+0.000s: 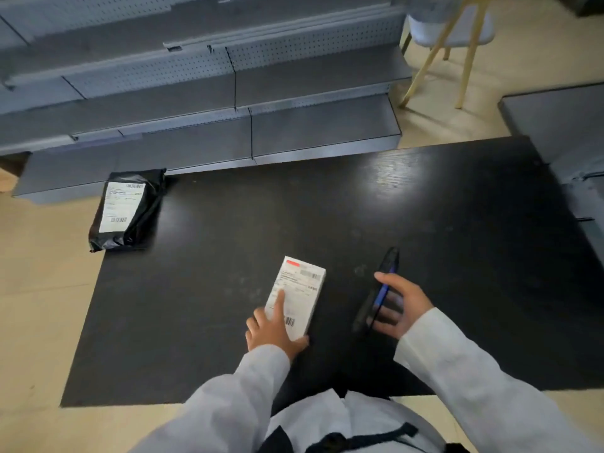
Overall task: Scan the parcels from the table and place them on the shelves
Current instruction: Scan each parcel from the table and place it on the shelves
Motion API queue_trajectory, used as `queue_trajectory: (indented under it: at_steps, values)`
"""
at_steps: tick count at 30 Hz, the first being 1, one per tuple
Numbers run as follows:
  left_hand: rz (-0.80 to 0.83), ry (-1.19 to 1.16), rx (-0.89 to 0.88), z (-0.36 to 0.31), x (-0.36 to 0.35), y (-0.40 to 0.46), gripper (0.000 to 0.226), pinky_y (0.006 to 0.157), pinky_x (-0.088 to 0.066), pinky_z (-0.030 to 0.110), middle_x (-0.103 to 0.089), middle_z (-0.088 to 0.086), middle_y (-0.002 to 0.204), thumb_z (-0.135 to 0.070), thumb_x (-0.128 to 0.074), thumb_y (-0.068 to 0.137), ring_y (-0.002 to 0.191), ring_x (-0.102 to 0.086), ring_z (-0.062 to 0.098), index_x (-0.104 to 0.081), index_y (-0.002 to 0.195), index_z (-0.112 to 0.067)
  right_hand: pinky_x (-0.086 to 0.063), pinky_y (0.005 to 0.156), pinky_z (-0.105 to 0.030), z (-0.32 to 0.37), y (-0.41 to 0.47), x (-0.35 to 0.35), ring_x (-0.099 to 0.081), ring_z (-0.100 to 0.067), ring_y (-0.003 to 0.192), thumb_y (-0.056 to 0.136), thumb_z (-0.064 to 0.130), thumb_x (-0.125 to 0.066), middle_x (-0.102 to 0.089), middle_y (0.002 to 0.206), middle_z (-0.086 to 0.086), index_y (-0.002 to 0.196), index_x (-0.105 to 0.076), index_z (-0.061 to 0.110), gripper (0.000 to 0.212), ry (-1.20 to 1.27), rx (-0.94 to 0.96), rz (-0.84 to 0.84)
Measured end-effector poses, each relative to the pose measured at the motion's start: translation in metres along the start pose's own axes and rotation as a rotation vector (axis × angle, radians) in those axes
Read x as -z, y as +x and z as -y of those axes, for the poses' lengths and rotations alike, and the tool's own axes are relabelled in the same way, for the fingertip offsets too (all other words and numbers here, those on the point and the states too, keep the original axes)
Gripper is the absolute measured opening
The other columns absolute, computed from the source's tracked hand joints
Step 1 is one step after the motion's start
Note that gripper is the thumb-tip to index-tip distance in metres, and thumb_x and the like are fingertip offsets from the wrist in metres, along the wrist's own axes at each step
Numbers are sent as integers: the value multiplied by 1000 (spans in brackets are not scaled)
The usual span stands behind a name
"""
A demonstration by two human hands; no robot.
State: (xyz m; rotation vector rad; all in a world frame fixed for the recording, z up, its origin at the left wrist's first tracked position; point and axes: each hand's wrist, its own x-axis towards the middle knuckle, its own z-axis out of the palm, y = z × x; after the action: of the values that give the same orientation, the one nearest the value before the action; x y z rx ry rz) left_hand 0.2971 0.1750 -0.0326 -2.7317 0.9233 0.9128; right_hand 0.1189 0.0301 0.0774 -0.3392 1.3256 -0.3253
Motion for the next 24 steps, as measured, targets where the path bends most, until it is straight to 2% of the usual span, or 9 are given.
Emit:
queue_trajectory:
  at_steps: [3,6,9,13,17,19,22,24]
  values:
    - [69,98,-161,-17,-24,-30,111,113,-28,41,-23,3,144,-62,-68,72,132,-27,28,11,149,-49,-54,65,-40,-8,0,38,-64,-26,75,85,20,-72,-67,87,-9,94,-64,15,13,-11,-74,13]
    - [60,192,-340,-28,-37,-45,105,119,-15,43,-14,-1,155,-55,-68,75,143,-18,27,11,145,-56,-55,65,-40,-18,-2,75,-64,-28,76,84,23,-74,-68,90,-10,102,-63,15,23,-38,-134,13]
    - [46,206,-372,-31,-42,-45,107,120,-7,46,-10,-5,160,-55,-70,72,147,-10,26,11,142,-59,-53,60,-36,-25,-8,99,-66,-29,77,82,25,-75,-70,95,-11,110,-63,16,31,-57,-153,-10]
    - [50,112,-290,-25,-32,-29,121,120,-13,48,-12,-7,161,-59,-80,60,149,-12,24,0,150,-44,-55,59,-40,-30,-23,110,-67,-33,82,83,26,-74,-69,102,-14,111,-65,14,32,-46,-145,-23]
    - [84,119,-387,-21,-15,-5,121,121,-20,45,-15,-6,160,-52,-84,58,149,-14,22,-10,152,-37,-54,80,-54,-31,-41,108,-63,-35,85,86,29,-71,-65,104,-17,95,-64,11,22,-47,-151,-22]
    - [121,112,-450,-22,-6,5,120,121,-21,41,-15,-5,160,-45,-87,59,148,-16,22,-13,153,-36,-55,81,-54,-34,-49,103,-64,-37,88,86,33,-70,-66,105,-19,98,-63,8,29,-58,-155,-35]
    - [199,24,-526,-23,2,19,121,119,-26,35,-14,-4,159,-32,-91,55,146,-22,22,-19,153,-33,-56,71,-50,-42,-56,93,-64,-41,102,84,43,-69,-65,118,-24,118,-60,4,52,-60,-177,-51]
    - [233,-11,-572,-22,3,27,123,117,-31,35,-17,-3,156,-31,-93,52,143,-27,22,-22,152,-32,-58,69,-47,-51,-58,86,-65,-40,105,83,48,-67,-65,121,-25,123,-60,3,61,-59,-189,-56]
